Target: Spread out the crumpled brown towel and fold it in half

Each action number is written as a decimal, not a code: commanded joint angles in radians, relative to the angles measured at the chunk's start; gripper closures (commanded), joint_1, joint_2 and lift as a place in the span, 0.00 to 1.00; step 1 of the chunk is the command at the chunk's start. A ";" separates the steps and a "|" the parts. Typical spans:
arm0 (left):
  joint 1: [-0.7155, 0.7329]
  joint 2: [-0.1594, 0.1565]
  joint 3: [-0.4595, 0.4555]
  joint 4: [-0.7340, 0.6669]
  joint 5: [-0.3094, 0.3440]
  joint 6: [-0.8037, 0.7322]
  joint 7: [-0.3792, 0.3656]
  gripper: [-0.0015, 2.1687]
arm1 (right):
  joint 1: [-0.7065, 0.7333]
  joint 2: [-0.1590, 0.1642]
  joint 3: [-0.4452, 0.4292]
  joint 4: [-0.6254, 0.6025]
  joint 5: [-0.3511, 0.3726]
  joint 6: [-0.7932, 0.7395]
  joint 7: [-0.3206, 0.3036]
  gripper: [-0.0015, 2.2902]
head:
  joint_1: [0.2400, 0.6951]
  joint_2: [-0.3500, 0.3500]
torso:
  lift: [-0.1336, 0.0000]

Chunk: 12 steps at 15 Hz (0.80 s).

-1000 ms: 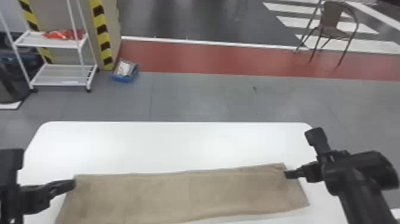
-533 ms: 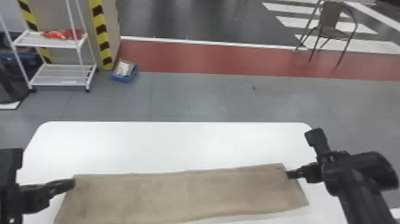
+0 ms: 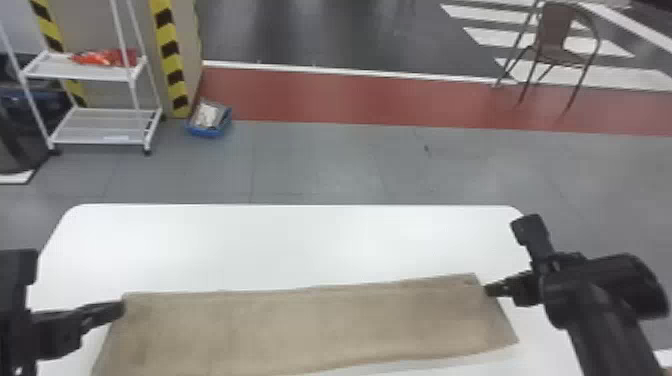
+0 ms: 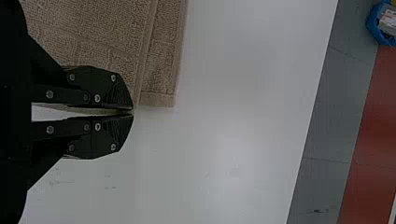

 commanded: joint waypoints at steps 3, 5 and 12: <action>0.000 0.001 0.010 -0.002 0.001 0.000 -0.005 0.47 | 0.006 0.006 -0.029 -0.016 -0.031 -0.017 -0.003 0.50 | 1.00 0.28 | 1.00; 0.000 0.003 0.024 -0.007 0.001 0.003 -0.009 0.47 | 0.023 0.011 -0.052 -0.029 -0.048 -0.026 0.000 0.50 | 1.00 0.28 | 1.00; 0.003 0.001 0.051 -0.016 0.003 0.000 -0.035 0.47 | 0.087 0.014 -0.086 -0.162 -0.117 -0.023 0.021 0.50 | 1.00 0.31 | 1.00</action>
